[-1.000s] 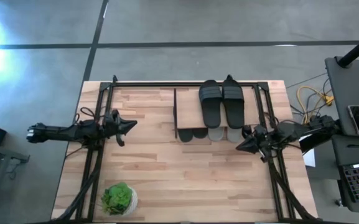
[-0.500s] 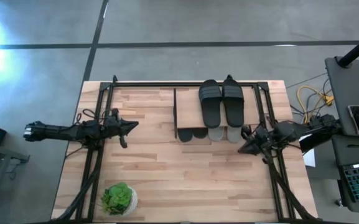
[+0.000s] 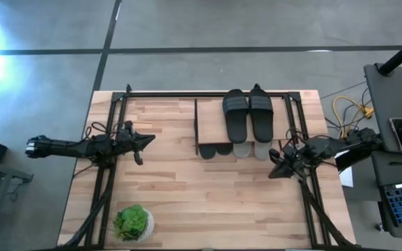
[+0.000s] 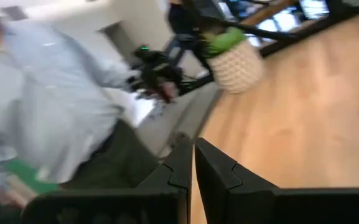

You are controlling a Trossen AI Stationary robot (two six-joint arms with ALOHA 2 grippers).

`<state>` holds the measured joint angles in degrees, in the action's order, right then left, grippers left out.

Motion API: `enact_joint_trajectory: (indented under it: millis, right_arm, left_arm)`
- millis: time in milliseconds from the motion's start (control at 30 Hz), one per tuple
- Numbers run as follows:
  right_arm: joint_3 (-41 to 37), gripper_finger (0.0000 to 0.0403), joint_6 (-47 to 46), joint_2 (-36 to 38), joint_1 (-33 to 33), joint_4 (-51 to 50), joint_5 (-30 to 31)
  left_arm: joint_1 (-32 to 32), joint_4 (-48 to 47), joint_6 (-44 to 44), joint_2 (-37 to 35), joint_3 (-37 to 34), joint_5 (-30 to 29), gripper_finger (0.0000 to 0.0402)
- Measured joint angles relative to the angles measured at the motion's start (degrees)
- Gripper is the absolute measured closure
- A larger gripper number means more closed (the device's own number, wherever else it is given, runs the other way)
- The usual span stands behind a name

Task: Pick and place slides into the shelf
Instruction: Adjust the gray slides under the shelf

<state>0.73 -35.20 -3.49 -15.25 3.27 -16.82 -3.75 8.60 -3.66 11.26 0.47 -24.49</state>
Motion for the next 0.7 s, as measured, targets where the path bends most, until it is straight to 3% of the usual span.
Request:
enact_joint_trajectory:
  millis: [367,567,700]
  right_arm:
    - [0.0,0.039,2.9,-2.3,0.0,-2.6,12.3]
    - [0.0,0.039,4.5,-3.4,0.0,-2.5,13.6]
    - [0.0,0.039,7.8,-3.3,0.0,1.7,11.6]
  left_arm:
    - [0.0,0.3,-0.1,-0.1,0.0,0.0,0.0402]
    - [0.0,5.0,-0.9,0.1,0.0,2.0,0.0402]
    - [0.0,10.7,-11.2,0.9,0.1,3.2,0.0402]
